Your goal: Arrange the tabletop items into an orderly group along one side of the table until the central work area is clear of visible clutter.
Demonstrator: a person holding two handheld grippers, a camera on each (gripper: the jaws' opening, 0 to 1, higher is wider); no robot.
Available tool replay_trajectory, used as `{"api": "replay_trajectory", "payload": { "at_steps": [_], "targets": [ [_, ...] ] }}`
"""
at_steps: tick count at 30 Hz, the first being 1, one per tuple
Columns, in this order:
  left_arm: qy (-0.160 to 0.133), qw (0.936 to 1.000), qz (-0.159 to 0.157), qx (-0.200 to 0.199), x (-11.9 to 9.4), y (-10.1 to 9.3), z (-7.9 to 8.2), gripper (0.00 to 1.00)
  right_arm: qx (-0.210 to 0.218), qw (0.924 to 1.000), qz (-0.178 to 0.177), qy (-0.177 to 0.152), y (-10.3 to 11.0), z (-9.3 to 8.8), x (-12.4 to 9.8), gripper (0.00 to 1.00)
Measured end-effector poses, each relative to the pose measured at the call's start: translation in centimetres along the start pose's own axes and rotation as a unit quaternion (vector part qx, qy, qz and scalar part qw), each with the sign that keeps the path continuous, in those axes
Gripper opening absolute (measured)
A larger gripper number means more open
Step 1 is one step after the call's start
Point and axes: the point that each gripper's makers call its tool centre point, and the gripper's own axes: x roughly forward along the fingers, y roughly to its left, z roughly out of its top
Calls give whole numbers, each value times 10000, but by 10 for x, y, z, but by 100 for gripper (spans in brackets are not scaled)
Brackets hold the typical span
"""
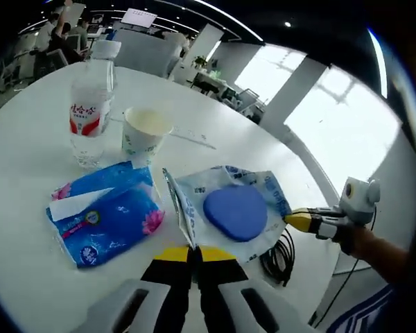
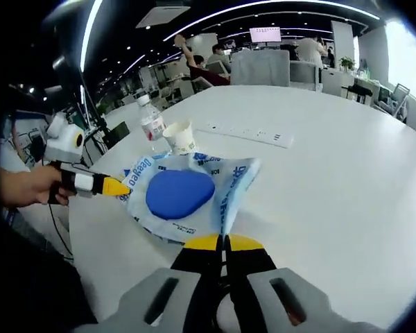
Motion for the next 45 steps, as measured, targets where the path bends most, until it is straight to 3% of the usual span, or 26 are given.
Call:
{"api": "replay_trajectory", "payload": {
  "at_steps": [15,22,38,45],
  "targets": [
    [99,9996,-109,254,31,6,39,0,378,9986,-323,-173,-17,7,11,0],
    [135,9993,-98,332,47,8,52,0,234,9975,-654,-120,-25,10,21,0],
    [271,9995,36,181,81,27,61,0,164,9949,-990,2,-50,10,56,0],
    [232,9988,161,388,90,35,65,0,201,9944,-1036,8,-53,15,68,0]
  ]
}}
